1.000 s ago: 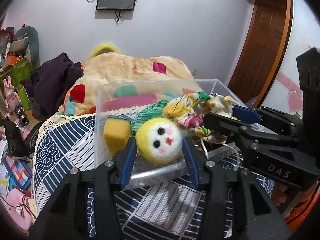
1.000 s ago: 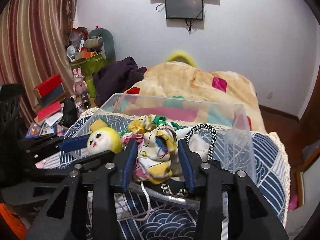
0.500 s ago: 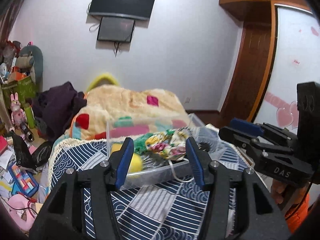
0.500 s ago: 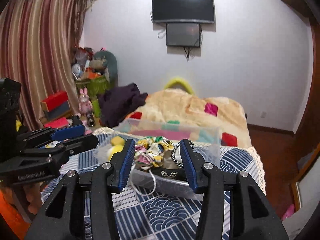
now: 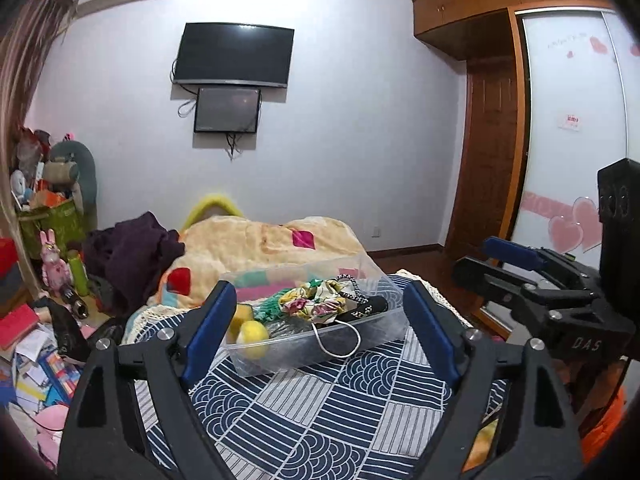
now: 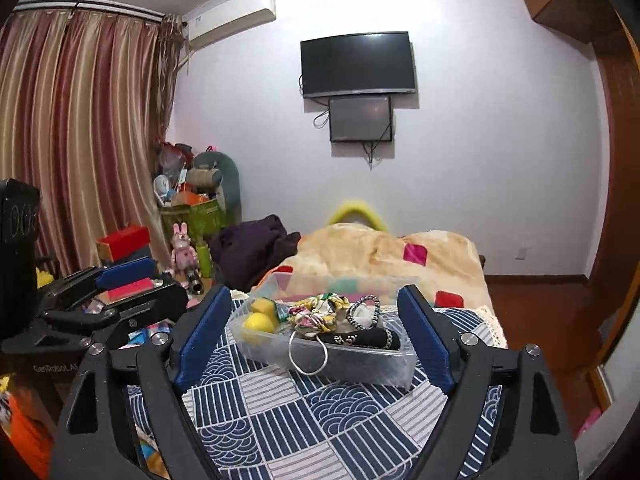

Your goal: Organize soft objects

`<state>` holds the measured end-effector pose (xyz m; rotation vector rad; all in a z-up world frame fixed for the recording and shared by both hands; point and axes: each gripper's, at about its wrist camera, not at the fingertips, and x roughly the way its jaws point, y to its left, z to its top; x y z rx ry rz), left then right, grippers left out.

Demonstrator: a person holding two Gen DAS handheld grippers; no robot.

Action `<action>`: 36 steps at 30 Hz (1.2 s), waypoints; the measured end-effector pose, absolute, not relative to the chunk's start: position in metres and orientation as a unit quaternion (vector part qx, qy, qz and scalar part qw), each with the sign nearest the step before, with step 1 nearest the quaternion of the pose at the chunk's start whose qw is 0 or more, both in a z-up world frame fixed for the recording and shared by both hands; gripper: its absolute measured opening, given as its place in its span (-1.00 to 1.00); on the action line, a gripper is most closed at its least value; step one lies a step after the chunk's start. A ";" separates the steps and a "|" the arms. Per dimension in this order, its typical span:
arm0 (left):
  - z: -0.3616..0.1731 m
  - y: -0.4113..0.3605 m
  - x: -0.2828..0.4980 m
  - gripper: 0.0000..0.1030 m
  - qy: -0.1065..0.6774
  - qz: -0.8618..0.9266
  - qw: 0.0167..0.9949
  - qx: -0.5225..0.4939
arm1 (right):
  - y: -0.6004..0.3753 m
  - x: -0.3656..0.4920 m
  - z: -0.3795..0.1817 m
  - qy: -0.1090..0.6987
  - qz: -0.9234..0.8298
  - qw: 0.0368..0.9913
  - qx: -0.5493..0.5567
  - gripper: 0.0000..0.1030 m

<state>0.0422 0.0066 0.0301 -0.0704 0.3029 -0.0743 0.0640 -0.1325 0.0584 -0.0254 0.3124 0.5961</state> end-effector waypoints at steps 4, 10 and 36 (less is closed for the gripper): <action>0.028 0.006 0.038 0.89 0.144 -0.034 0.988 -0.037 | -0.135 0.062 0.054 0.151 0.287 0.946 -0.013 0.69; 0.024 0.008 0.035 0.97 0.138 -0.031 0.989 -0.041 | -0.138 0.065 0.047 0.153 0.282 0.947 -0.012 0.73; 0.021 0.005 0.034 0.99 0.140 -0.031 0.989 -0.039 | -0.144 0.060 0.043 0.149 0.278 0.949 -0.005 0.90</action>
